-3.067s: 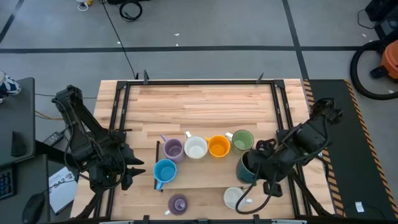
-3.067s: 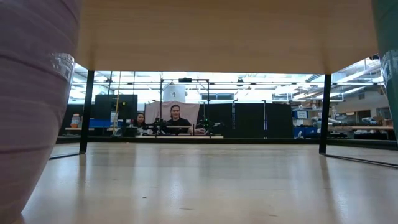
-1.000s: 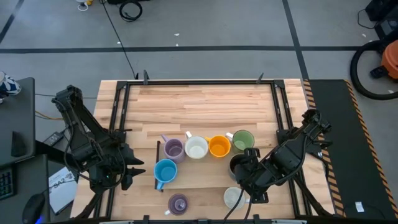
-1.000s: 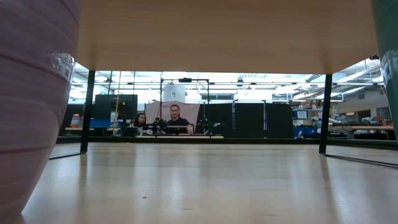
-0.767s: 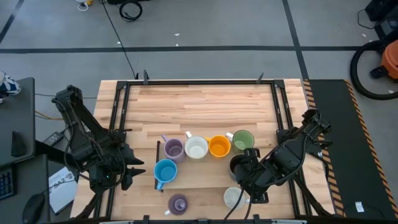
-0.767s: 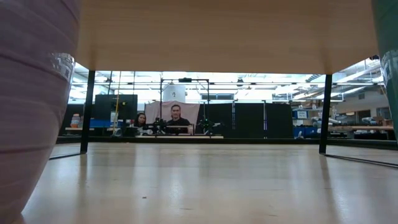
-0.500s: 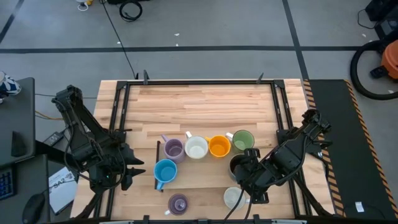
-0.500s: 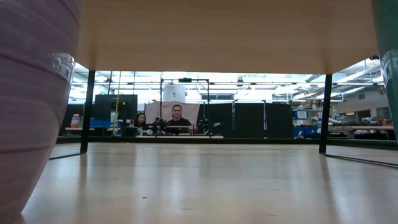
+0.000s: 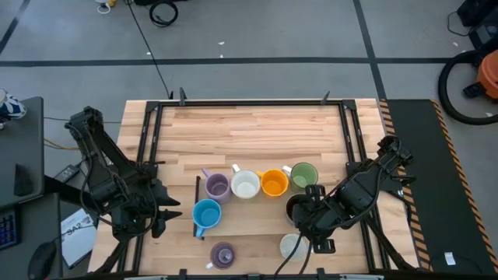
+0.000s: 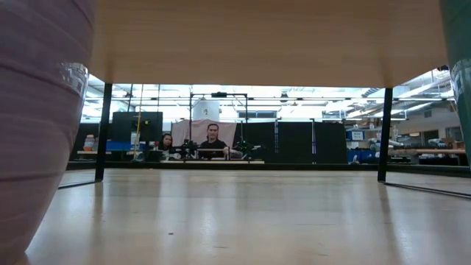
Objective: Place coffee mugs
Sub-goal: Put the brown blue mug on the shelf, then put the purple white mug on the shelf
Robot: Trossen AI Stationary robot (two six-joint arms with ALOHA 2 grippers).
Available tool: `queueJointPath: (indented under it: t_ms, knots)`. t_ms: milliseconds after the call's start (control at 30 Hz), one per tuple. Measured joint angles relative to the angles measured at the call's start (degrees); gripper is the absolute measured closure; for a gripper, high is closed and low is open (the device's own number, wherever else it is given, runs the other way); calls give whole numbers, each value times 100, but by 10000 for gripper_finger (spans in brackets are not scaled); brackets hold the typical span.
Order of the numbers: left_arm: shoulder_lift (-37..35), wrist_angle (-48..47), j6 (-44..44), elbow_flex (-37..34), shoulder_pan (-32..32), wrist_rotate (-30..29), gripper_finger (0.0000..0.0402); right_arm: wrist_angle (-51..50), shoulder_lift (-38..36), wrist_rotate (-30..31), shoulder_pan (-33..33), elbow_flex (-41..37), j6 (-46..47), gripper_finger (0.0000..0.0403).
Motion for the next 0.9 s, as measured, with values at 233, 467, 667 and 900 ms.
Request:
queueJointPath:
  t_ms: [233, 467, 667, 900]
  knots:
    - [0, -1, -2, 1, -1, 0, 225, 3, 0, -31, -5, 0, 6, 270]
    - [0, 1, -4, -1, 0, 0, 225, 7, 0, -81, -5, 0, 6, 248]
    - [0, -1, -4, 1, 0, 0, 225, 11, 0, -75, -5, 0, -75, 246]
    - [0, 3, -4, 1, -2, -116, 225, 21, -82, -90, 19, 0, -236, 247]
